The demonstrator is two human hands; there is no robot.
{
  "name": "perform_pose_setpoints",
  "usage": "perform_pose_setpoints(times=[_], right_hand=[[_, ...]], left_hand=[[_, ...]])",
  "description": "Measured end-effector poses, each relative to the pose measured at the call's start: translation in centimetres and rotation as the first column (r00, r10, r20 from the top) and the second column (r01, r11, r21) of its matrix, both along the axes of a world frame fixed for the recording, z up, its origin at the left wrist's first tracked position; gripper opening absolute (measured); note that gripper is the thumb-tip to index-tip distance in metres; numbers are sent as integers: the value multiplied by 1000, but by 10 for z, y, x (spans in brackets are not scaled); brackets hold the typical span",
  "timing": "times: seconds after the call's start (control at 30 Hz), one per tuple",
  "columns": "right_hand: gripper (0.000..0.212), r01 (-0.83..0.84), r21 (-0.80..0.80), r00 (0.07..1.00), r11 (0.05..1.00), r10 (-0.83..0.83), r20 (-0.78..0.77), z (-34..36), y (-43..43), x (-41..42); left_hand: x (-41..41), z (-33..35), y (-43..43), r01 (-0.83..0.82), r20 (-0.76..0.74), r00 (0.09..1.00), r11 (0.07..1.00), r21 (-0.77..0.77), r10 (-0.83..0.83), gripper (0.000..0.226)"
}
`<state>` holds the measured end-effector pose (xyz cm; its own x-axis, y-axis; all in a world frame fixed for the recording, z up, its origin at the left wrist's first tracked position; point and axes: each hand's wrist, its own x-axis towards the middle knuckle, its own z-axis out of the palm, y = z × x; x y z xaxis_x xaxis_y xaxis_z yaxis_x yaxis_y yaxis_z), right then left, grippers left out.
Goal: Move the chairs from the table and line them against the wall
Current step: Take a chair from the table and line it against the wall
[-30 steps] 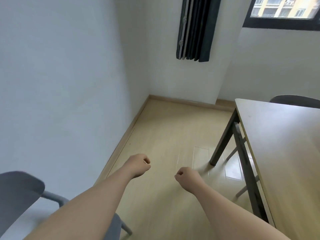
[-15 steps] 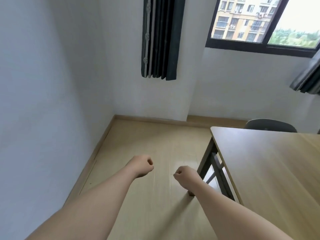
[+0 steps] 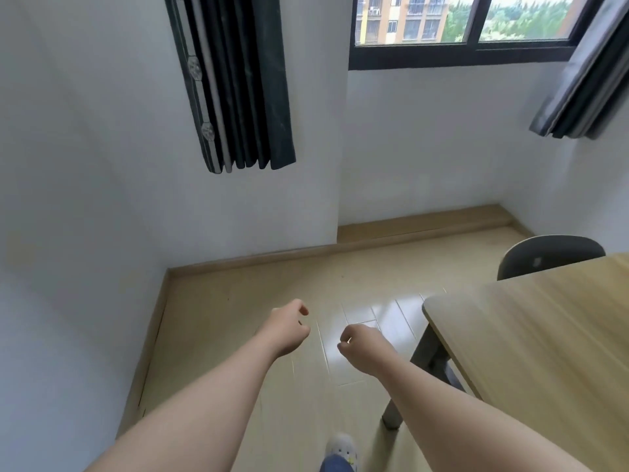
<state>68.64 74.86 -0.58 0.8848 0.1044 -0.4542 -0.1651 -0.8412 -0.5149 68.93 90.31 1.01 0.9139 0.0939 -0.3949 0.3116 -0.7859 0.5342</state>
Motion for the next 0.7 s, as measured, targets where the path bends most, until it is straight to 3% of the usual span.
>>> perform_pose_setpoints(times=[0.23,0.5,0.7], right_hand=[[32,76,28,997,997,-76,9,0,-16,161],[31,317,36,948,948,-316,-26,-6,-63,283],[32,564,29,825,825,-563,-35,-11,-107,366]], left_hand=[[164,9,-23,139,-34,990,988,67,-137,10],[315,2,-61,335,-83,940,941,46,-330,26],[437,-5,-110,540,-53,840,841,-6,-540,31]])
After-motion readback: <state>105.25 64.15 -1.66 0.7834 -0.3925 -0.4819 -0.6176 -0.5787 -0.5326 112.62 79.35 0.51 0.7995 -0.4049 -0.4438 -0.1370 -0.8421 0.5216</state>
